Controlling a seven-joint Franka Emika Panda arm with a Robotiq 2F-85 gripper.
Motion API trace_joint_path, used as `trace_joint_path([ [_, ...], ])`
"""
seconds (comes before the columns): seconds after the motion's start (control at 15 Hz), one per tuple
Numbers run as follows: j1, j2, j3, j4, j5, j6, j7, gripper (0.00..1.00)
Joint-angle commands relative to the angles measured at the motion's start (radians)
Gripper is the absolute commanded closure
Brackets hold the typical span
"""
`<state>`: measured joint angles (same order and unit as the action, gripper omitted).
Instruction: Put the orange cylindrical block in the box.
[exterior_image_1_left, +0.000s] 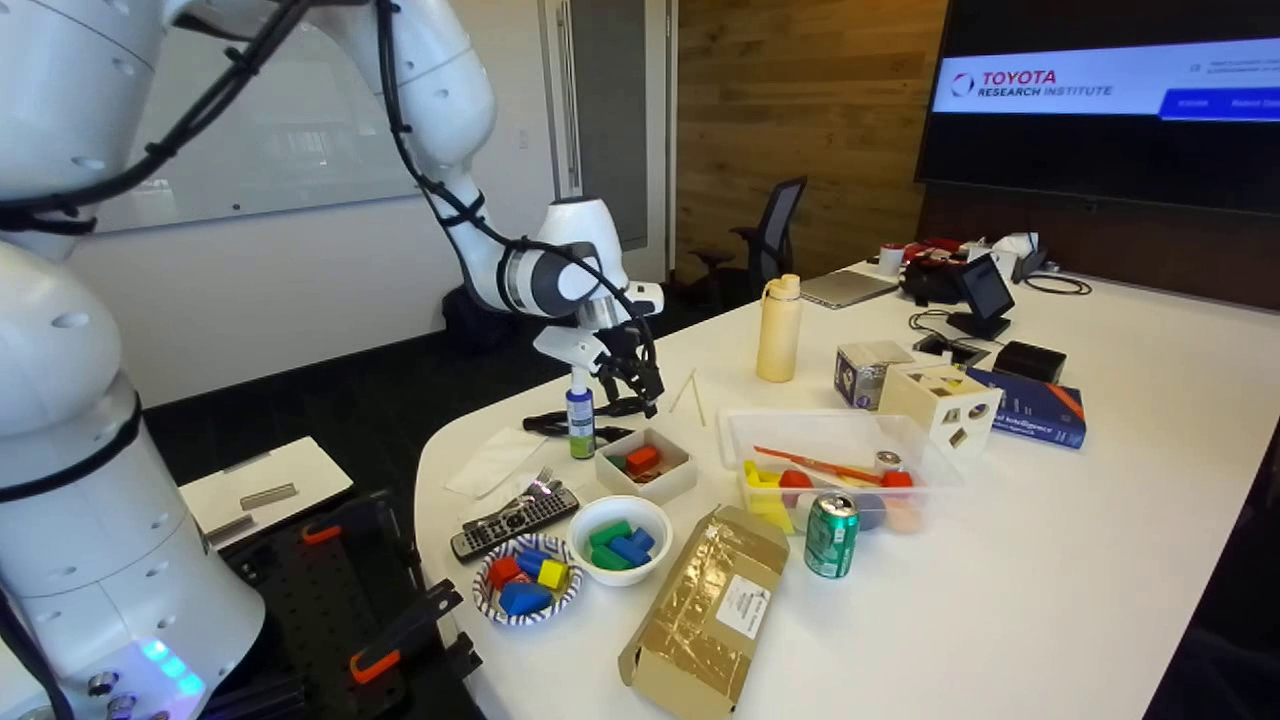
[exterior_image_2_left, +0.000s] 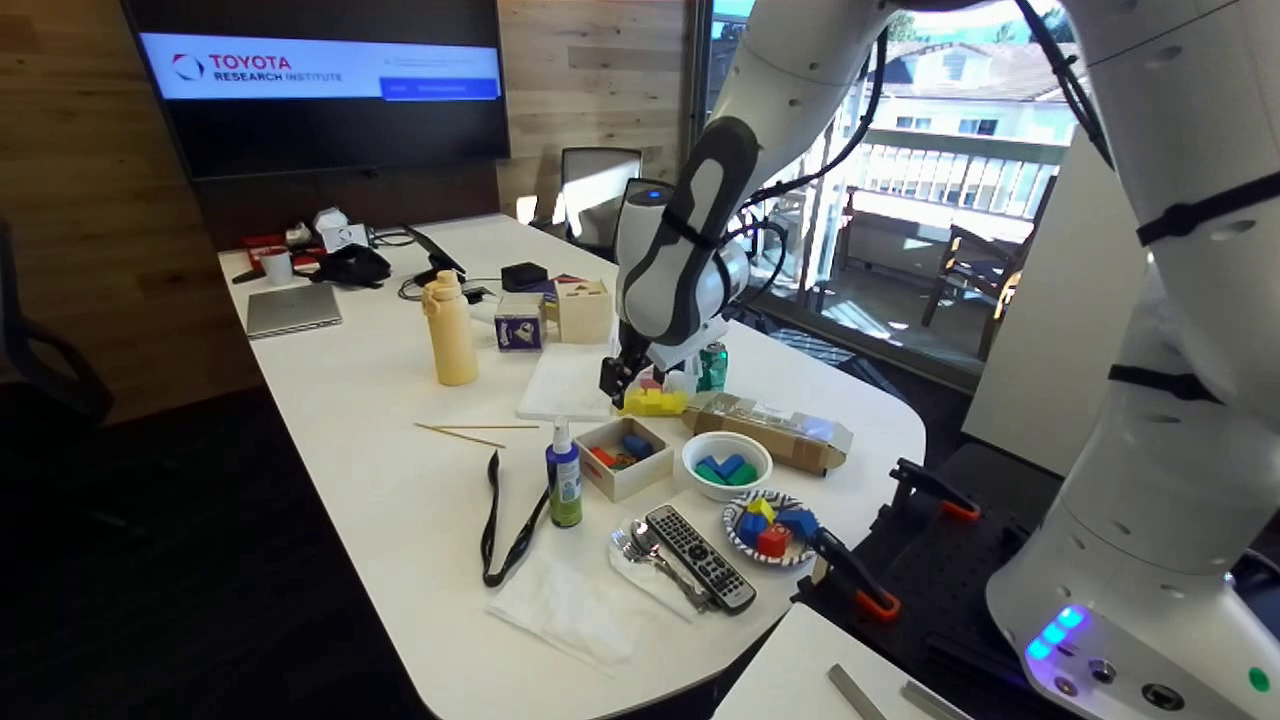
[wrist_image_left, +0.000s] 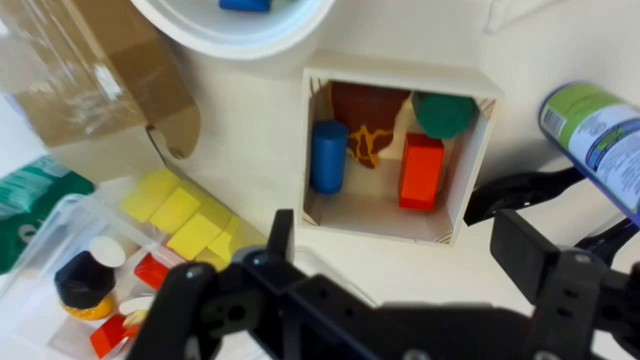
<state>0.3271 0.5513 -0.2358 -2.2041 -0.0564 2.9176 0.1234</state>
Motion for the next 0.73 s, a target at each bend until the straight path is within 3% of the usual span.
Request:
trace_joint_path([
  [0.0,-0.044,-0.254,0.018,-0.164,-0.08,-0.208,-0.014,0.0],
  [0.33,-0.175,-0.461,0.115,-0.284,-0.085,-0.349,-0.053,0.0],
  [0.67,-0.247,-0.591,0.178,-0.372,-0.079,-0.403,-0.066,0.0],
])
